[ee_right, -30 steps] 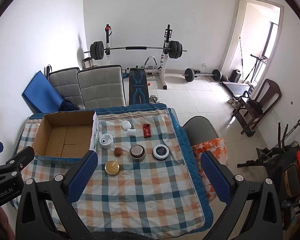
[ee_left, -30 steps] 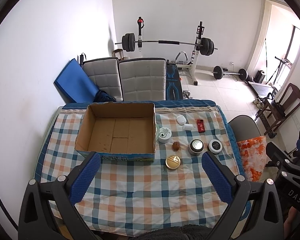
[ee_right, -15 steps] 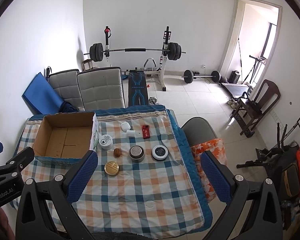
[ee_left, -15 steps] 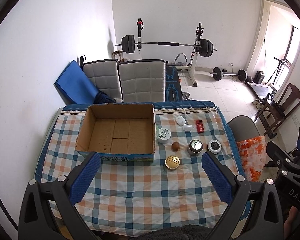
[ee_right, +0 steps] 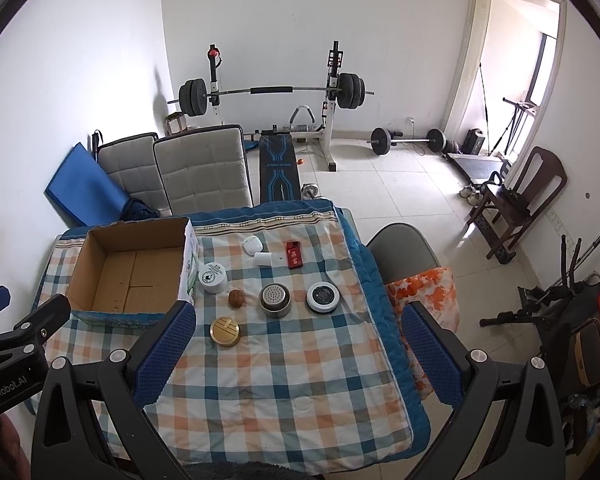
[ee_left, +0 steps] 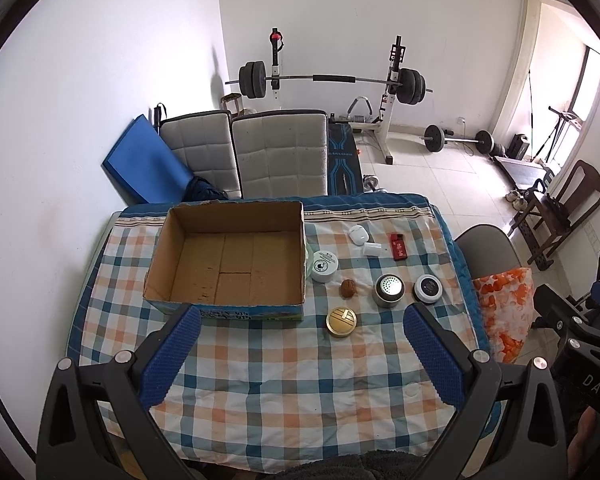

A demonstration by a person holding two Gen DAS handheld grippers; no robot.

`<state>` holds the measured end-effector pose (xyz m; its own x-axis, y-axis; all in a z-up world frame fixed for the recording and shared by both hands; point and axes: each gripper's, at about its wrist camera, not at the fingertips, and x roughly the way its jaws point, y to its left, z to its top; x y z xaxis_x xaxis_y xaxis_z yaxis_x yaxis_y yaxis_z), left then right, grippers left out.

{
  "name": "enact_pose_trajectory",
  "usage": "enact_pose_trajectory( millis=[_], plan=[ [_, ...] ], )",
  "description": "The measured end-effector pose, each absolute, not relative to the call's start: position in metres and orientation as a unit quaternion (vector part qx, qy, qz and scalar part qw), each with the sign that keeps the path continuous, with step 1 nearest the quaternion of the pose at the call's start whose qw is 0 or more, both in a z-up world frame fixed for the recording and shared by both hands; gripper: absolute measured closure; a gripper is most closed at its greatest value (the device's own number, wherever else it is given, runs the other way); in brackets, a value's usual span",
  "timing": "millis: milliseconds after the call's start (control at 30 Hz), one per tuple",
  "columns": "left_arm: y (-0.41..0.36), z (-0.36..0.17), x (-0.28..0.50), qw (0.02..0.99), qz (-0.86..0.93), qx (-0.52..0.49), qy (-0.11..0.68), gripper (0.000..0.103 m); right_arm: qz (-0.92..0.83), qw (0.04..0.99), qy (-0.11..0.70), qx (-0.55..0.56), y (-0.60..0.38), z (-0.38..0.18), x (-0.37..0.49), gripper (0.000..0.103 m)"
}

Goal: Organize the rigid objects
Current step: 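Grasp the steel strainer cup with the left tool while the right tool grasps the black-lidded compact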

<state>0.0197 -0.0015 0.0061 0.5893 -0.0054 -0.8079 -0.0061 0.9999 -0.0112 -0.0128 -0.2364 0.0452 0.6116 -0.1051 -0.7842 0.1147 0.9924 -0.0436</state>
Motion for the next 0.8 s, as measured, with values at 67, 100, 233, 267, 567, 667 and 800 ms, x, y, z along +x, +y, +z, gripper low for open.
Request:
enact_pose_trajectory(
  millis=[67,100,233,267,567,667,800],
  plan=[
    [-0.007,-0.004,0.036,0.884,-0.011,-0.011,0.468,0.0,-0.067,0.892,0.447,0.009,-0.247,0.036,0.0,0.0],
    [-0.01,-0.01,0.048,0.879,-0.019,-0.012,0.476,0.0,-0.072,0.888,0.454,0.009,-0.254,0.03,0.007,0.0],
    [-0.026,-0.047,0.09,0.859,-0.025,-0.003,0.512,0.0,-0.083,0.867,0.491,0.011,-0.279,-0.007,0.045,0.0],
    [-0.029,-0.056,0.099,0.853,-0.026,-0.002,0.521,0.0,-0.085,0.861,0.501,0.01,-0.286,-0.018,0.056,0.0],
    [-0.083,-0.159,0.196,0.785,-0.054,-0.002,0.618,0.0,-0.081,0.78,0.619,0.047,-0.349,-0.169,0.165,0.0],
    [-0.099,-0.201,0.226,0.76,-0.049,-0.002,0.649,0.0,-0.082,0.743,0.66,0.079,-0.367,-0.235,0.202,0.0],
    [-0.11,-0.252,0.257,0.731,-0.035,-0.009,0.682,0.0,-0.088,0.707,0.694,0.101,-0.38,-0.309,0.239,0.002]
  ],
)
